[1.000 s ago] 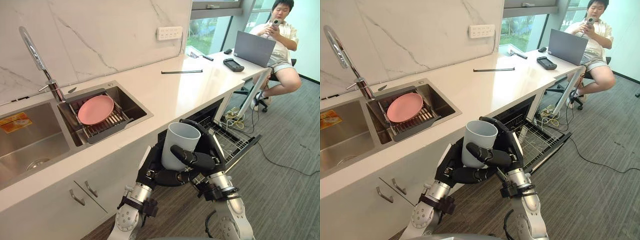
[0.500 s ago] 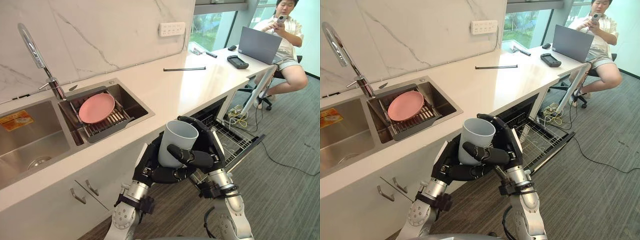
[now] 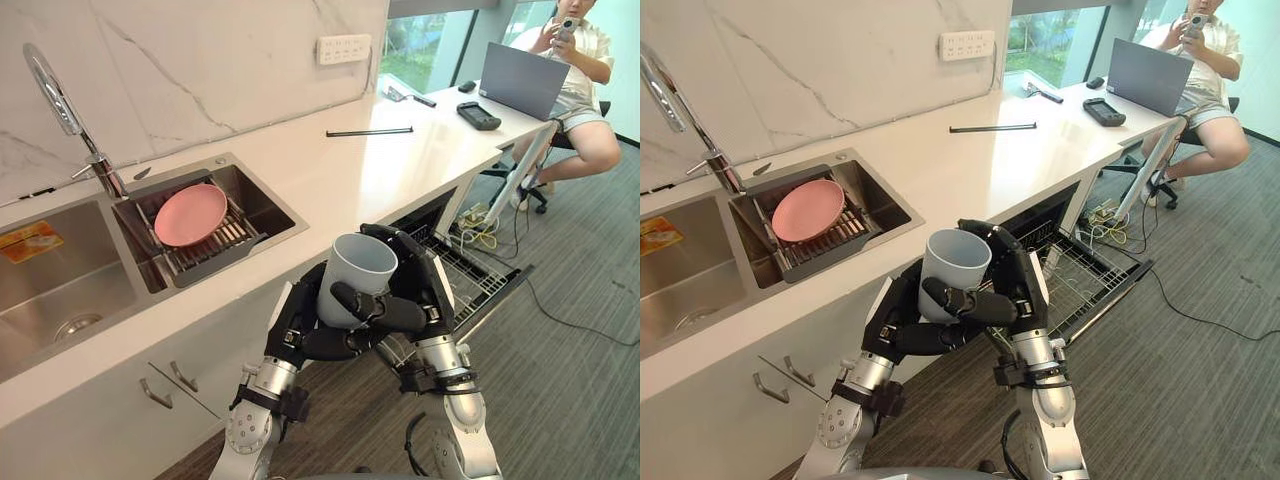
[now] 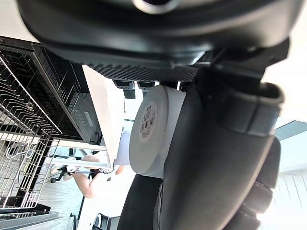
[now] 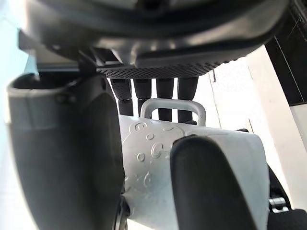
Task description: Walk over to the sink, pick up the cup, carry it to the dishwasher, place the cup inside the dishwasher, then close the dishwasher door
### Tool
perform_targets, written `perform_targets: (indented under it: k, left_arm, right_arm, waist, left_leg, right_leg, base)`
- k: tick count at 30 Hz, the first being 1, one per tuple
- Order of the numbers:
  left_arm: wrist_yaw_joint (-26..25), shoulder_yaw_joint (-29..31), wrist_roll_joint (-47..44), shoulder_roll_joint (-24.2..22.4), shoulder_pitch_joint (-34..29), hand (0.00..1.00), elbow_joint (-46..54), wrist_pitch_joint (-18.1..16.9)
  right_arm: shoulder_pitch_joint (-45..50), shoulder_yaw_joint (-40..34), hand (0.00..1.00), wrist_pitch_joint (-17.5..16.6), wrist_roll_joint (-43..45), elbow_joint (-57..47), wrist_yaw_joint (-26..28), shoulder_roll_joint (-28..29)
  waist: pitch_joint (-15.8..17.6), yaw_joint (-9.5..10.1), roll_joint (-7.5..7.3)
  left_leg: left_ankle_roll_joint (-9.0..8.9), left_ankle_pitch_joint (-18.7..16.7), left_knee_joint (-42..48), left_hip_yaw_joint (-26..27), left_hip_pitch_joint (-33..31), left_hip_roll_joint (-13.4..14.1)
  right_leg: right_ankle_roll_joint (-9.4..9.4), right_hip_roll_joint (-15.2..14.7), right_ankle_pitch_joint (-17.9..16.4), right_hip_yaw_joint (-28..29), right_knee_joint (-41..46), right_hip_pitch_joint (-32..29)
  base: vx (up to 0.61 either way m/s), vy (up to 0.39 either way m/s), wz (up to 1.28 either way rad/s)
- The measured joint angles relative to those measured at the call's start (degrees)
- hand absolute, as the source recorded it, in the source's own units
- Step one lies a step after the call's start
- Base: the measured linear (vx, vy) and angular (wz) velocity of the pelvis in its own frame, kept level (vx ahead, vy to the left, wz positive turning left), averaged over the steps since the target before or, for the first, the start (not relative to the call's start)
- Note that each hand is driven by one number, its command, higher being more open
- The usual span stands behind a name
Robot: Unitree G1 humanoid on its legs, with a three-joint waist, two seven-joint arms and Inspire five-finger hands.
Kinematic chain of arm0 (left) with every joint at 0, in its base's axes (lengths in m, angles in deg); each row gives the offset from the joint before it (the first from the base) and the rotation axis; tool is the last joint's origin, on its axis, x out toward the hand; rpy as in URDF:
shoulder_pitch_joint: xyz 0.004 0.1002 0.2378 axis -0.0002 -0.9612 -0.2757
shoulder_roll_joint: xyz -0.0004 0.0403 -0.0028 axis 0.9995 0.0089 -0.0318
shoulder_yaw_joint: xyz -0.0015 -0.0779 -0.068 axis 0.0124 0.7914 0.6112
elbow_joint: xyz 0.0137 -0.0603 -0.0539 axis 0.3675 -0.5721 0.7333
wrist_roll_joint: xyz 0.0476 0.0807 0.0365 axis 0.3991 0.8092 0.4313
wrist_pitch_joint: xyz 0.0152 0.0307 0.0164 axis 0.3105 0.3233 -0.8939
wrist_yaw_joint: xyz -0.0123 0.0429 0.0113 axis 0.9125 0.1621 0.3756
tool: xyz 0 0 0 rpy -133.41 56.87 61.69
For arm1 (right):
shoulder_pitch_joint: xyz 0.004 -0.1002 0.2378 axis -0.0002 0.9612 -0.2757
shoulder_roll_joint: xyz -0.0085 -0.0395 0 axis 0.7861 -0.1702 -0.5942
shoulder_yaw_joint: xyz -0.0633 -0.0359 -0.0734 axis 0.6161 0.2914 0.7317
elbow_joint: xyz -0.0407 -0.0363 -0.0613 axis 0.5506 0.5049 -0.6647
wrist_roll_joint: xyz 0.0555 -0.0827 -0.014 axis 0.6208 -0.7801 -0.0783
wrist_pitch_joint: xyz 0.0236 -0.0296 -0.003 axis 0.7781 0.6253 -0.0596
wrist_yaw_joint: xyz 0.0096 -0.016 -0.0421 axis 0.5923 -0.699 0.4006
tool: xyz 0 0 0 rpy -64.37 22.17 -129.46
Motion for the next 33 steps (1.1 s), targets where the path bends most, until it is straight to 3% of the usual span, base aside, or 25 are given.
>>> perform_targets:
  k: [5,11,16,28,33]
  left_arm:
    - [-1.51,-0.25,1.94,0.16,0.16,1.0,-0.02,-0.03]
    - [-10.31,4.84,-0.67,0.13,0.11,1.0,2.82,-3.77]
    - [-11.69,5.1,-1.39,0.13,0.1,1.0,3.4,-4.17]
    - [-6.15,4.24,-3.75,0.37,-0.13,1.0,3.35,-3.77]
    - [3.73,4.33,-8.77,1.65,-1.09,1.0,2.15,0.23]
  right_arm:
    - [-0.05,0.06,0.0,-0.09,-0.01,0.0,-2.25,0.27]
    - [0.05,-8.59,0.0,-0.8,0.37,0.73,-16.92,0.78]
    - [0.05,-10.35,0.0,-2.49,0.36,0.69,-20.73,0.48]
    - [0.08,-11.82,0.0,-2.77,0.14,0.57,-19.73,0.27]
    - [0.23,-14.02,0.0,-2.29,-1.51,0.57,-17.06,-2.18]
  waist:
    - [0.01,-0.05,0.02]
    - [0.02,0.03,0.05]
    - [0.03,-0.18,0.1]
    - [0.03,-0.08,0.1]
    - [0.04,-0.08,0.1]
  left_leg:
    - [0.0,0.0,-0.06,0.21,0.01,0.0]
    - [0.0,0.0,-0.12,0.45,0.05,-0.03]
    - [0.0,0.0,-0.2,0.92,0.15,0.08]
    - [0.0,0.0,-0.17,1.47,0.28,0.17]
    - [0.0,0.0,-0.23,1.73,0.12,0.18]
  right_leg:
    - [-0.01,0.01,0.01,0.22,-0.02,-0.09]
    - [-0.03,0.02,0.04,0.46,-0.13,-0.17]
    - [-0.13,0.17,0.14,1.02,-0.15,-0.3]
    - [-0.2,0.27,0.45,1.63,-0.18,-0.4]
    - [-0.19,0.29,0.51,1.9,-0.18,-0.68]
  base:
    - [0.0,0.0,0.0]
    - [0.0,0.0,-0.01]
    - [0.0,0.0,-0.06]
    - [0.0,0.002,-0.01]
    - [0.0,0.001,-0.01]
